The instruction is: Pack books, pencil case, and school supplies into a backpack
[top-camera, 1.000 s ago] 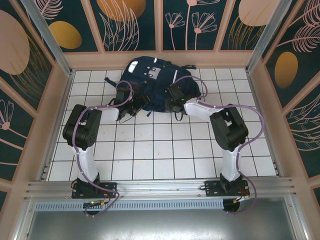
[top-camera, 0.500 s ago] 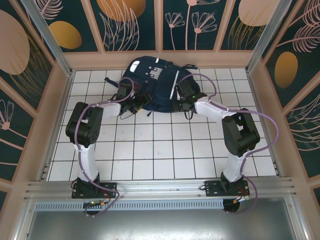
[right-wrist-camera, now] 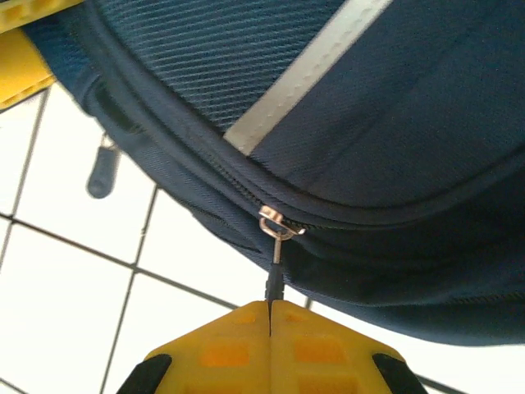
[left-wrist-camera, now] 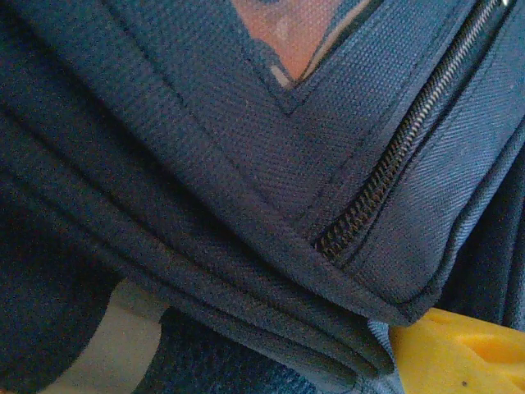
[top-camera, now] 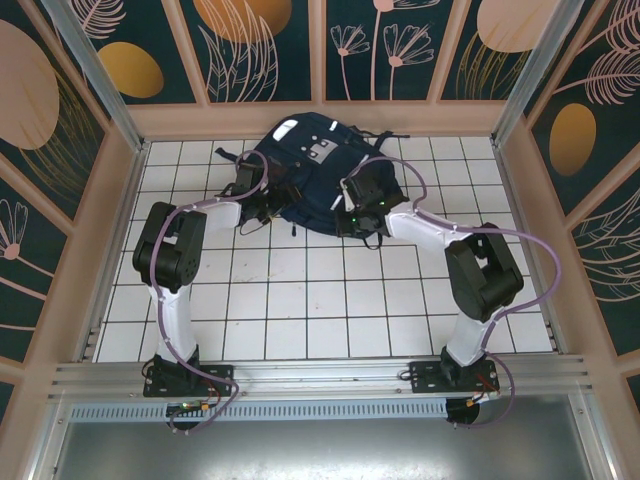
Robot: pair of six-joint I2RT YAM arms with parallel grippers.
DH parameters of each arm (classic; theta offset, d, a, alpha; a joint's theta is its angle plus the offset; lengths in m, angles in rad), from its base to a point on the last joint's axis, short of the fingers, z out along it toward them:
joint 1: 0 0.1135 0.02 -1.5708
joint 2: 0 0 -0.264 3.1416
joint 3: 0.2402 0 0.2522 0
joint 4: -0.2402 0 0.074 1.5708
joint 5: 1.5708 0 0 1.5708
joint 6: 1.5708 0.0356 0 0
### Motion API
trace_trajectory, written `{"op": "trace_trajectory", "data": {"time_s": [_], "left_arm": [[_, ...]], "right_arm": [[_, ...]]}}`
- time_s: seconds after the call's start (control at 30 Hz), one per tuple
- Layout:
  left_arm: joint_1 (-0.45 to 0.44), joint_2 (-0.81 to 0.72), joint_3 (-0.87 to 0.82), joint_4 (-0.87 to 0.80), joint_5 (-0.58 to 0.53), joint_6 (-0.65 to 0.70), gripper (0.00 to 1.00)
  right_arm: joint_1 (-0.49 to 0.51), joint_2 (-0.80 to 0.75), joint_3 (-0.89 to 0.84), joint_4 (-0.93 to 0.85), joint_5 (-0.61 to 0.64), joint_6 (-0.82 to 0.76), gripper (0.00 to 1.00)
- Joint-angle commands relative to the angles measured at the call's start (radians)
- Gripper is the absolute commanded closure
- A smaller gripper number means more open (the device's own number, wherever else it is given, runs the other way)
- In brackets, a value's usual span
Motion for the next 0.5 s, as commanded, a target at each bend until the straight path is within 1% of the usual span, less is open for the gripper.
{"op": "trace_trajectory", "data": {"time_s": [0.0, 0.1, 0.17, 0.23, 0.3, 0.37, 0.47], "left_arm": [[0.04, -0.01, 0.021, 0.006, -0.059, 0.04, 0.2], [0.04, -0.064, -0.013, -0.001, -0.03, 0.031, 0.19], [0.04, -0.133, -0.084, 0.018, -0.031, -0.02, 0.18], [0.038, -0.203, -0.193, 0.131, 0.01, -0.117, 0.2], [0.034, -0.243, -0.302, 0.287, 0.084, -0.253, 0.22], [0.028, -0.247, -0.333, 0.356, 0.128, -0.336, 0.23], [-0.005, -0.24, -0.326, 0.397, 0.145, -0.392, 0.23]], "right_arm": [[0.055, -0.037, -0.023, -0.013, -0.145, 0.06, 1.0], [0.06, -0.024, -0.023, 0.019, -0.155, 0.078, 1.0], [0.059, -0.015, -0.021, 0.033, -0.158, 0.083, 1.0], [0.058, -0.007, -0.022, 0.04, -0.156, 0.083, 1.0], [0.056, -0.001, -0.028, 0.048, -0.153, 0.084, 1.0], [0.053, 0.002, -0.036, 0.056, -0.153, 0.085, 1.0], [0.05, 0.005, -0.043, 0.06, -0.14, 0.077, 1.0]]}}
